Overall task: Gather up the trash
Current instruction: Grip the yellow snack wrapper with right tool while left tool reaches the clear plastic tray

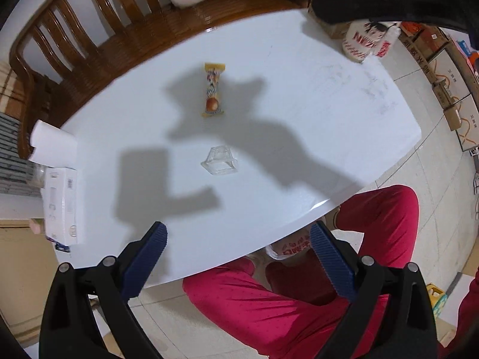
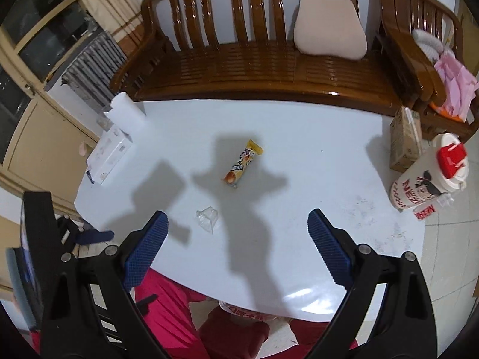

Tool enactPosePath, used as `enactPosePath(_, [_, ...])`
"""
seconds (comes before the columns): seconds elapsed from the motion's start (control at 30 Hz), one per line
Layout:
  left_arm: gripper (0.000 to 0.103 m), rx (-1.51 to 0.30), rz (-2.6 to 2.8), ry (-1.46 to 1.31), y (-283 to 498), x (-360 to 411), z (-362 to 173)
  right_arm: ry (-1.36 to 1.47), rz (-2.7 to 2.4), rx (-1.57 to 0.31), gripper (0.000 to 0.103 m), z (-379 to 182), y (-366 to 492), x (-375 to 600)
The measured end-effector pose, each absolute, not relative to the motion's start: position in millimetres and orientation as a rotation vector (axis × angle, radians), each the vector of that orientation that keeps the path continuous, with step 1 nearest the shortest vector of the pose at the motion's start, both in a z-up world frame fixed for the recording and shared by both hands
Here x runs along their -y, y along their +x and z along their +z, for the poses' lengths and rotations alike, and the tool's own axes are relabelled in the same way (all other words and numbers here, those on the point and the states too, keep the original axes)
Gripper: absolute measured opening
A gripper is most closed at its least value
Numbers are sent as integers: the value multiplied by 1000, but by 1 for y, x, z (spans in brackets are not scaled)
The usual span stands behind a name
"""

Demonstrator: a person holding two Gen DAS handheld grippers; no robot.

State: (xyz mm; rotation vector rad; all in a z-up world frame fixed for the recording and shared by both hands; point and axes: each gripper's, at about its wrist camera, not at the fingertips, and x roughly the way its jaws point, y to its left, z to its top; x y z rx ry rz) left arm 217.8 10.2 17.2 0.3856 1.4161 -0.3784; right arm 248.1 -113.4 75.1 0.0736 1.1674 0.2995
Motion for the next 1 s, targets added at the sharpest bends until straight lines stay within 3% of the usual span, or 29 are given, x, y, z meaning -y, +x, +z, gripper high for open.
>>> enactPosePath(1.0, [94,-1566,-370,210,299,-30,-109,108,165,-1512,92,-121,397,58])
